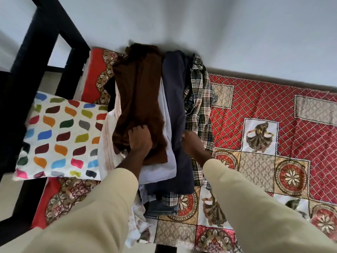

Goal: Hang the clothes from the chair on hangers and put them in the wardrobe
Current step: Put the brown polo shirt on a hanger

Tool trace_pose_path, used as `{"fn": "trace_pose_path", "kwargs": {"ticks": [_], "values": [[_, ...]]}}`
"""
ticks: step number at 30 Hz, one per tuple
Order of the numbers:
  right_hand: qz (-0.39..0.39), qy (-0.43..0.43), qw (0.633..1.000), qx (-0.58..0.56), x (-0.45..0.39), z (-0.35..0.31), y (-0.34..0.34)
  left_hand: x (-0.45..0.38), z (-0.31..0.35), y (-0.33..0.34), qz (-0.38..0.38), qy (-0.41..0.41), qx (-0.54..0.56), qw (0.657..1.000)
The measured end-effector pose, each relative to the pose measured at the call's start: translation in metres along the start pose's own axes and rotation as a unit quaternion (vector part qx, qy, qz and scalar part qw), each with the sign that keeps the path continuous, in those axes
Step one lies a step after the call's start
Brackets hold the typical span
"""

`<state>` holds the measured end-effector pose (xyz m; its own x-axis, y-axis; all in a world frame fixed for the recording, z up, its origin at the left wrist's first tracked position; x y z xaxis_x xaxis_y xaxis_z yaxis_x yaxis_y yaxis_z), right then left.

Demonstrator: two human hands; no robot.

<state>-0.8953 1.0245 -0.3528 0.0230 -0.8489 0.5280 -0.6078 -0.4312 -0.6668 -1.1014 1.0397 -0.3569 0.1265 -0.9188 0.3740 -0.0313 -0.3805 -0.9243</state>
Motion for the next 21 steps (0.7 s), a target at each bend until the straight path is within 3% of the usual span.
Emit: {"fn": "trace_pose_path", "kwargs": {"ticks": [2,3,4,6,7,8,9,11,12,13,15,17,19,21], "values": [[0.005,-0.006,1.000,-0.003,-0.009,-0.004,0.005,0.000,-0.020,-0.010,0.068,-0.063,0.137,0.986],[0.005,-0.016,1.000,-0.008,-0.014,-0.007,0.009,0.003,-0.039,-0.018,0.119,-0.160,0.251,0.947],[0.004,-0.024,1.000,-0.019,-0.020,-0.010,0.013,0.007,-0.060,-0.023,0.156,-0.276,0.357,0.878],[0.005,-0.017,0.997,-0.081,-0.033,-0.021,0.024,0.013,-0.095,-0.024,0.206,-0.455,0.498,0.709],[0.005,0.001,0.991,-0.132,-0.036,-0.030,0.027,0.011,-0.104,-0.025,0.213,-0.491,0.519,0.667],[0.002,0.026,0.982,-0.187,-0.041,-0.036,0.034,0.007,-0.111,-0.028,0.215,-0.486,0.515,0.673],[-0.005,0.059,0.970,-0.234,-0.044,-0.043,0.041,0.003,-0.111,-0.034,0.215,-0.436,0.486,0.727],[-0.020,0.104,0.950,-0.293,-0.050,-0.051,0.057,0.000,-0.097,-0.042,0.200,-0.270,0.339,0.879],[-0.019,0.109,0.945,-0.308,-0.053,-0.053,0.062,-0.001,-0.086,-0.039,0.194,-0.191,0.235,0.933],[-0.013,0.114,0.942,-0.314,-0.054,-0.055,0.063,0.000,-0.075,-0.038,0.188,-0.111,0.149,0.964],[0.006,0.113,0.944,-0.309,-0.052,-0.055,0.057,0.002,-0.055,-0.028,0.156,0.031,0.076,0.984],[0.045,0.087,0.954,-0.284,-0.051,-0.052,0.048,0.005,-0.046,-0.014,0.088,0.050,0.093,0.991],[0.091,0.065,0.940,-0.321,-0.042,-0.048,0.036,0.004,-0.050,-0.007,0.054,-0.043,0.169,0.983],[0.123,0.065,0.932,-0.335,-0.031,-0.043,0.025,0.000,-0.064,0.005,-0.018,-0.178,0.248,0.952]]}}
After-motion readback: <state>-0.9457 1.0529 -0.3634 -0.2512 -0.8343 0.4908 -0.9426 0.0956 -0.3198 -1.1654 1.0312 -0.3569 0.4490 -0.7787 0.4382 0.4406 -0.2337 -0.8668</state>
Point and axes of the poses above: each hand's wrist, its own x-axis away from the middle knuckle, its own y-axis out of the palm, z = x × y, the point moved 6 cm from there along -x, towards the middle knuckle, and after that the axes turned 7 degrees about -x, right-handed, at the moved point
